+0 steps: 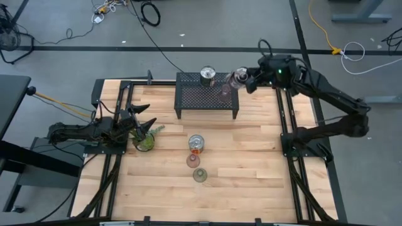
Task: Pick & Place candle stick holders
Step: Put the bottom silver scented candle on the shelf
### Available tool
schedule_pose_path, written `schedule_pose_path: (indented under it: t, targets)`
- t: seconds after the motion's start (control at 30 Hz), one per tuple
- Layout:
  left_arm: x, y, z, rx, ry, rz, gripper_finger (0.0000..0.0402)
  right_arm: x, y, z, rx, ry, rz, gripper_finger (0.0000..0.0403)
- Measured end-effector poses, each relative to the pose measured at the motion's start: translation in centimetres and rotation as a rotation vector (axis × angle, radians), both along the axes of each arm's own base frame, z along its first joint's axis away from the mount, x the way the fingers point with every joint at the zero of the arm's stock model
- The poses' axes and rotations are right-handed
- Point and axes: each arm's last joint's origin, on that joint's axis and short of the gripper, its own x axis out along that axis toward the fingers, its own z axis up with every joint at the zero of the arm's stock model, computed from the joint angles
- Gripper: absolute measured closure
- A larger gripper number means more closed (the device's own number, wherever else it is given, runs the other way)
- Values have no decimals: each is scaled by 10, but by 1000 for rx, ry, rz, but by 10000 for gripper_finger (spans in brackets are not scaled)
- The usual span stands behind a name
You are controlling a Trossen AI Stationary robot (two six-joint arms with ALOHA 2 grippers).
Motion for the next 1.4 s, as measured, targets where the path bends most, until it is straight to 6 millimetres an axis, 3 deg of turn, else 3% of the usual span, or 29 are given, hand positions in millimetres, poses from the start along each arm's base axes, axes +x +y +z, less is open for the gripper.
schedule_pose_path:
  t: [0.27,0.73,1.0,1.4]
  targets:
    - [0,0,0,1,1,0,16,0,-49,-14,67,13,-51,403]
    - [0,0,0,1,1,1,16,25,-130,-66,210,38,-35,403]
    - [0,0,0,1,2,3,16,40,-146,-85,269,9,28,403]
    - [0,0,0,1,2,6,16,42,-142,-90,303,33,38,403]
